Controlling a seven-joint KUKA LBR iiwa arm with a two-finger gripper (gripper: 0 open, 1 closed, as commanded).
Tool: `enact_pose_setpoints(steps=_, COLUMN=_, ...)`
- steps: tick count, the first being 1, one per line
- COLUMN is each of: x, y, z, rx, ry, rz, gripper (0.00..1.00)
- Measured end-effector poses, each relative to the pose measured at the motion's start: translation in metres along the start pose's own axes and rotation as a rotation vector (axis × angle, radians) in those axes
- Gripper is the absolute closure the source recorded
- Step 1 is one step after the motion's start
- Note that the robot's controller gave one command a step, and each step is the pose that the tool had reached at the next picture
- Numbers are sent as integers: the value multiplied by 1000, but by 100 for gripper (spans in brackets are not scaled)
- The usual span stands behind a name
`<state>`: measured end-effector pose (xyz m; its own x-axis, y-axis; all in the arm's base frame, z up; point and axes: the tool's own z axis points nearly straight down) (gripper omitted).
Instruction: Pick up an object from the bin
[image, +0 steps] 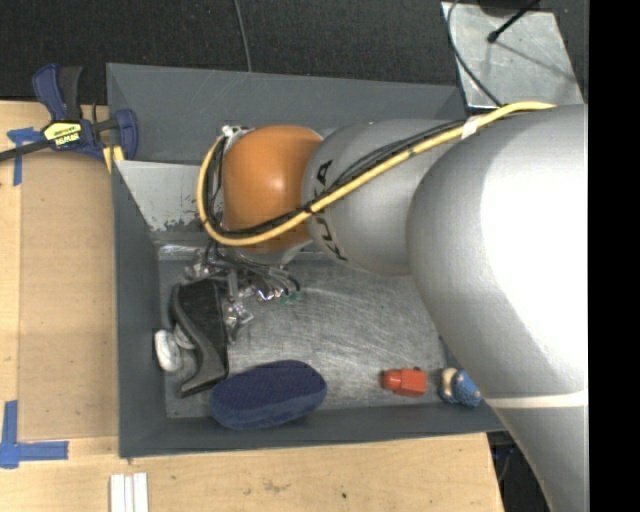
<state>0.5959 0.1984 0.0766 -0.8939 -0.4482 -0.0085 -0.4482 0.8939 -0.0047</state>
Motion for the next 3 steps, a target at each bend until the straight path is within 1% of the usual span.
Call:
enact_pose_setpoints(steps=1, x=-14, y=3, z=4, rx=4, ry=8, rz=-60, gripper=0)
enact_pose_setpoints(steps=2, x=-35, y=6, z=5, rx=15, ry=30, rz=-107, gripper=0)
enact_pose_setpoints(steps=3, x=-37, y=5, z=2, rx=16, ry=22, rz=-105, gripper=100)
